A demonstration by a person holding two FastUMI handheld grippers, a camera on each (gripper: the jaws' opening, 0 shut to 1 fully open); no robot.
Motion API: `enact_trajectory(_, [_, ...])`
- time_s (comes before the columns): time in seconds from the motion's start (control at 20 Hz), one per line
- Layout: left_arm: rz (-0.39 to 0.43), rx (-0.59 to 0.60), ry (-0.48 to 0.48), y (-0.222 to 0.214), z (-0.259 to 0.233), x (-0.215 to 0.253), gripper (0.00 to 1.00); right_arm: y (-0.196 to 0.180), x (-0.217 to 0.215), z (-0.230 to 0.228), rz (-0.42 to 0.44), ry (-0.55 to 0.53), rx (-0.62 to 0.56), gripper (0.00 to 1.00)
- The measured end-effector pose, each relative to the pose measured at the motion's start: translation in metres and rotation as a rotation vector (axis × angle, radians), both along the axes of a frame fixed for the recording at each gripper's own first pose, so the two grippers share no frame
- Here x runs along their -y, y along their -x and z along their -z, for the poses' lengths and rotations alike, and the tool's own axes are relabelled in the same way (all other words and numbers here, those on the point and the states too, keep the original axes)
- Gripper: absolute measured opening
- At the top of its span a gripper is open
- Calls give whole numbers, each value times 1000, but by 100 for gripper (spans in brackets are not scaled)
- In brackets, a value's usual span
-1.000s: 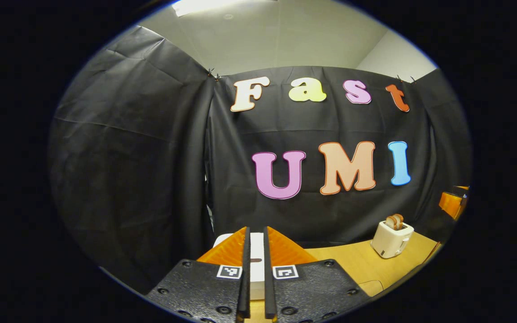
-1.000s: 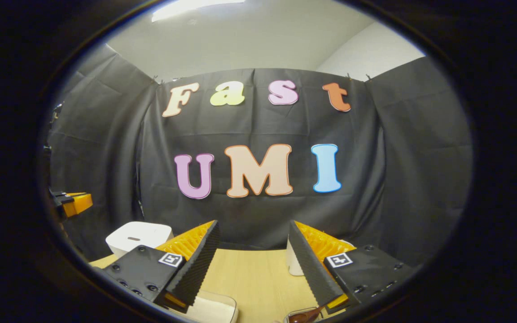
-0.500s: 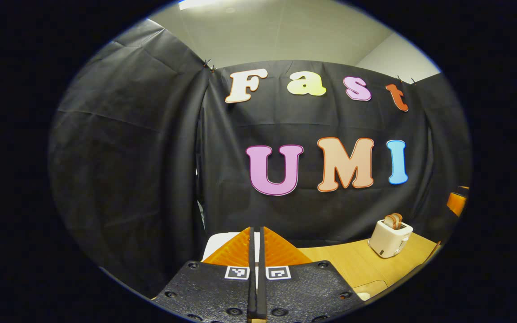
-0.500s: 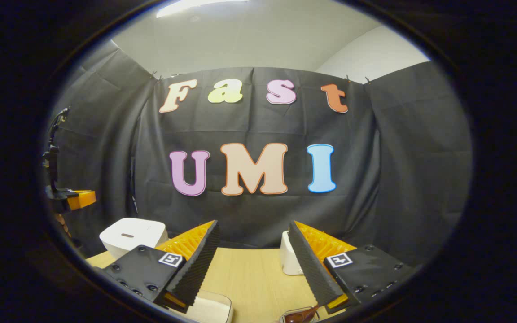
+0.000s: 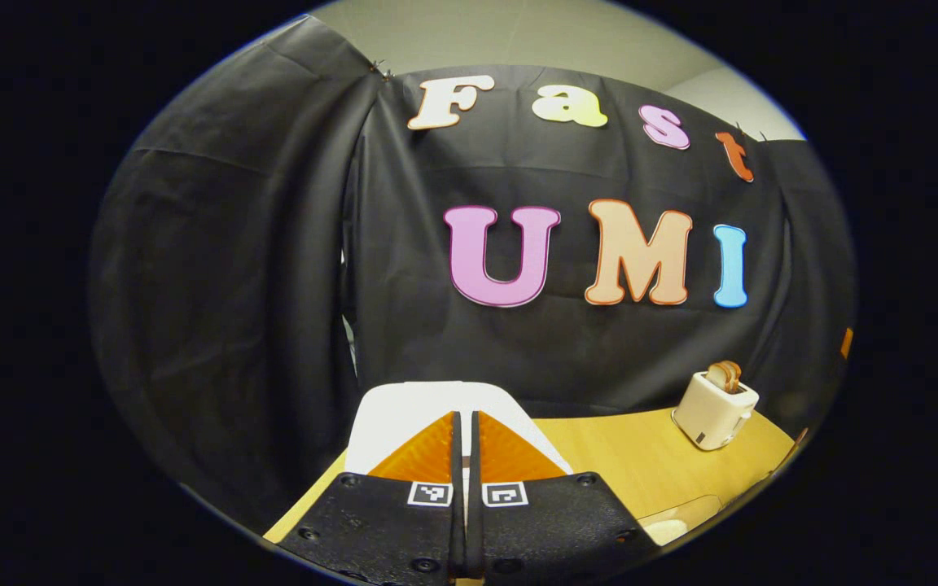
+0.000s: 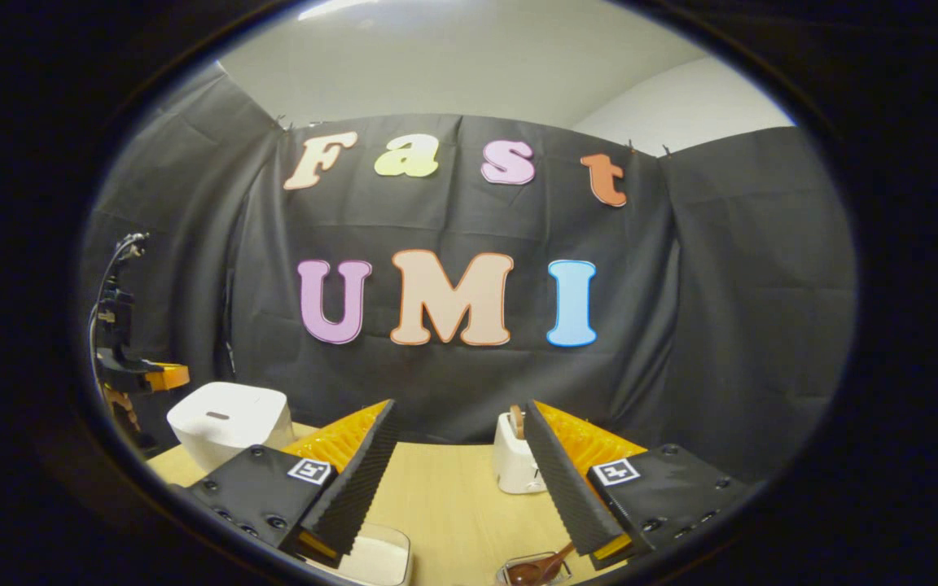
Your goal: Close the left gripper, press the button to open the rice cooker; take a wooden spoon from the chopstick holder with the right hand, scoop a spoonful of rice and pour it into the rice cooker, then put the wooden spoon back into the chopstick holder.
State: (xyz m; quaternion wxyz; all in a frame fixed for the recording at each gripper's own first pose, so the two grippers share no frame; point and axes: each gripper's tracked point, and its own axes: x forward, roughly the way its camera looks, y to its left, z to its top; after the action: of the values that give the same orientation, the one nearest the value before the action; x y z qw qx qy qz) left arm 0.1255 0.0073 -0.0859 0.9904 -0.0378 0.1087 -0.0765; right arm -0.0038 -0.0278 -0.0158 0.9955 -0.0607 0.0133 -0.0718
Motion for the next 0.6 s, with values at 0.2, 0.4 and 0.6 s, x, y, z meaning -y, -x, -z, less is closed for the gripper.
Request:
enact_trajectory(0.2, [26,-82,16,-14,35,0,0,1,-3,8,22,7,-18,100])
enact_trajectory(0.4, [51,-133,16,-27,62,2,0,3,-3,17,46,26,-51,100])
enact_trajectory(0.6, [75,-184,21,-33,83,7,0,6,-2,10,67,18,-39,100])
